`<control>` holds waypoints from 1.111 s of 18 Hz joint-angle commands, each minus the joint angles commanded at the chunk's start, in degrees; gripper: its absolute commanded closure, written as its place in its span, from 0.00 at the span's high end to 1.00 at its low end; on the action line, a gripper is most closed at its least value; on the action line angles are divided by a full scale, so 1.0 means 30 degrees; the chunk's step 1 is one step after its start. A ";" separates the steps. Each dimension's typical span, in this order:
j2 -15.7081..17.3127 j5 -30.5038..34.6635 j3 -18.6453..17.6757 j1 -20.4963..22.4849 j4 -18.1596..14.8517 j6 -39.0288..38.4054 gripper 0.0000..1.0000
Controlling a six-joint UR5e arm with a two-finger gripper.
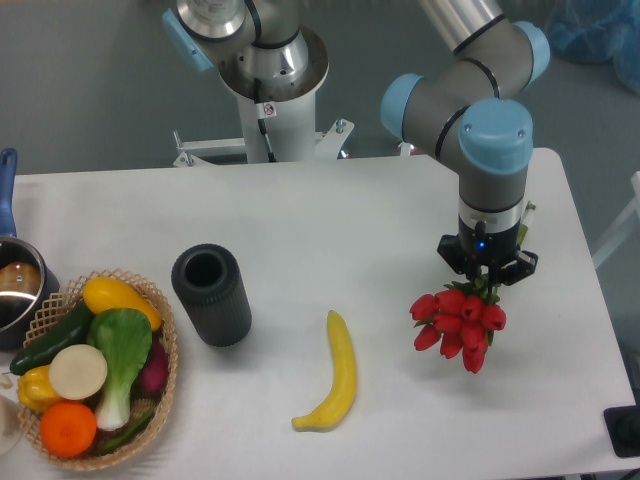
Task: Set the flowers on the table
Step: 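Lower the held red tulip bunch toward the table beside the banana, then open the gripper to release the tulips onto the table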
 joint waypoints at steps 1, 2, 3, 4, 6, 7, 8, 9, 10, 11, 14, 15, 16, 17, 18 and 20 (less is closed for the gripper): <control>-0.0059 -0.0029 -0.0203 -0.0029 0.0029 0.0029 0.04; -0.0321 -0.0088 -0.0437 -0.0117 0.0058 0.0001 0.05; -0.0497 -0.0059 -0.0585 -0.0291 0.0145 -0.0029 0.08; -0.0528 -0.0059 -0.0586 -0.0380 0.0146 0.0000 0.11; -0.0703 0.0000 -0.0819 -0.0410 0.0204 0.0000 0.24; -0.0733 -0.0087 -0.0821 -0.0410 0.0263 0.0029 0.36; -0.0705 -0.0117 -0.0792 -0.0410 0.0292 0.0030 0.49; -0.0704 -0.0175 -0.0791 -0.0381 0.0322 0.0030 0.60; -0.0704 -0.0176 -0.0791 -0.0410 0.0351 0.0030 0.95; -0.0646 -0.0176 -0.0791 -0.0410 0.0351 0.0001 1.00; -0.0470 -0.0205 -0.0586 -0.0323 0.0905 0.0117 1.00; -0.0354 -0.0031 -0.0760 -0.0294 0.1082 0.0204 1.00; -0.0150 -0.0030 -0.0878 -0.0177 0.1055 0.0205 1.00; 0.0113 -0.0030 -0.1024 0.0085 0.1054 0.0205 1.00; 0.0406 -0.0146 -0.1258 0.0407 0.1083 0.0263 1.00; 0.0730 -0.0235 -0.1289 0.0731 0.1084 0.0264 1.00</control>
